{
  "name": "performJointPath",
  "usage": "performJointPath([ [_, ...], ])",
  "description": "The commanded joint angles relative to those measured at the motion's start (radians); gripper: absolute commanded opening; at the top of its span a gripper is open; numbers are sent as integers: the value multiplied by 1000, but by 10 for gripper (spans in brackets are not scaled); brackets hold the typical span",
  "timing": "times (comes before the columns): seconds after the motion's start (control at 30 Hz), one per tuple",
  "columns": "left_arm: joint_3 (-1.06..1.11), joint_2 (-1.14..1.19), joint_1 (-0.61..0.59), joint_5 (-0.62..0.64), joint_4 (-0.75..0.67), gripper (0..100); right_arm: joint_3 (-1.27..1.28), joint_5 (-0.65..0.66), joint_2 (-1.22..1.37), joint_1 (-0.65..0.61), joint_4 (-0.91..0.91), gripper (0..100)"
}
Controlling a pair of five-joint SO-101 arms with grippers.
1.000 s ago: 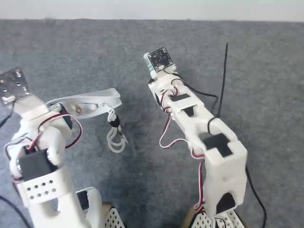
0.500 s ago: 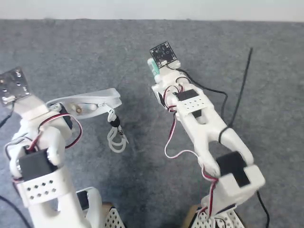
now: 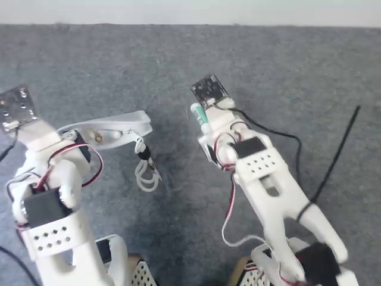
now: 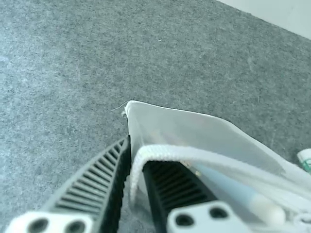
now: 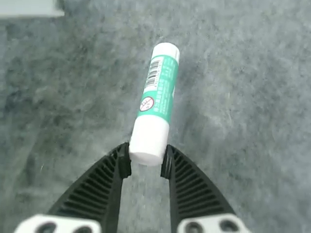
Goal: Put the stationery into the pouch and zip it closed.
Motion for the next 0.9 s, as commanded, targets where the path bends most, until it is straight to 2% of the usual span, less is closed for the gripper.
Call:
performJointPath([
  [0.0,-10,-15,-3,-6,-38,9,-12,14,-114,-12,74,6],
  [0.33,-10,-15,-3,-6,-40,9,-15,21,-139,-33,252,6],
  [0.47,-10,-15,-3,-6,-40,9,-15,118,-142,-64,286,13],
  [0.67,-10,-15,-3,-6,-40,9,-15,110,-140,-68,357,188],
  [0.87,-10,-15,-3,-6,-40,9,-54,100,-134,-85,387,191],
])
